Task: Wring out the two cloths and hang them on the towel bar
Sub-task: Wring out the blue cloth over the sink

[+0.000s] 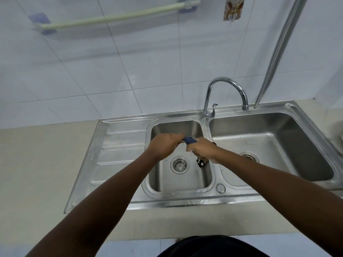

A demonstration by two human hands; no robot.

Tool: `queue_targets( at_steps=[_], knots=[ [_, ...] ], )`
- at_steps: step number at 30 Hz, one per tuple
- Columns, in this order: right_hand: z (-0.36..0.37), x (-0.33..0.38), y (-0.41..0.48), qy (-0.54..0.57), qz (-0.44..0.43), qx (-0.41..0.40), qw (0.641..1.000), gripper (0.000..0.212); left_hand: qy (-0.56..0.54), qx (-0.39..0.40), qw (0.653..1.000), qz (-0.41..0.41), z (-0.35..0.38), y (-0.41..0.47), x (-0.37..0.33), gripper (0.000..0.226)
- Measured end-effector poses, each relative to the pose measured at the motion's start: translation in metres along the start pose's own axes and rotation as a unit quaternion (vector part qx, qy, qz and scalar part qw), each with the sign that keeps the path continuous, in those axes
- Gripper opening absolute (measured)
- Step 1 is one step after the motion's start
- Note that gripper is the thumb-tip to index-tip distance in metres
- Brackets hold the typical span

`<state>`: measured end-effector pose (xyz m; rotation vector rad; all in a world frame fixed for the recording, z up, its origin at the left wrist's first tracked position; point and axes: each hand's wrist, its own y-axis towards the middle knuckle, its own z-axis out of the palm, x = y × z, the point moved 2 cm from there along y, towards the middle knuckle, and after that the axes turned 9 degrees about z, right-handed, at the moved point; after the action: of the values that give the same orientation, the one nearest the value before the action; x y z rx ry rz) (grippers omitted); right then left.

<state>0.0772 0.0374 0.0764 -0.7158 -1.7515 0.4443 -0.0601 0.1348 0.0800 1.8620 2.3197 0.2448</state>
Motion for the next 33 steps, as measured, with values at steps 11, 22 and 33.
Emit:
queue_targets(
  at_steps=[11,22,33],
  knots=[
    [-0.023,-0.013,-0.01,0.159,-0.082,-0.009,0.984,0.022,-0.45,0.069,0.862,-0.222,-0.013,-0.004,0.0,0.021],
    [-0.024,-0.004,-0.02,0.105,-0.182,-0.253,0.944,0.034,-0.405,0.084,0.884,-0.217,-0.023,-0.005,-0.022,0.031],
    [-0.046,0.009,-0.031,0.014,-0.229,-0.221,0.948,0.016,-0.397,0.002,0.885,-0.244,-0.043,0.003,-0.017,0.036]
  ],
)
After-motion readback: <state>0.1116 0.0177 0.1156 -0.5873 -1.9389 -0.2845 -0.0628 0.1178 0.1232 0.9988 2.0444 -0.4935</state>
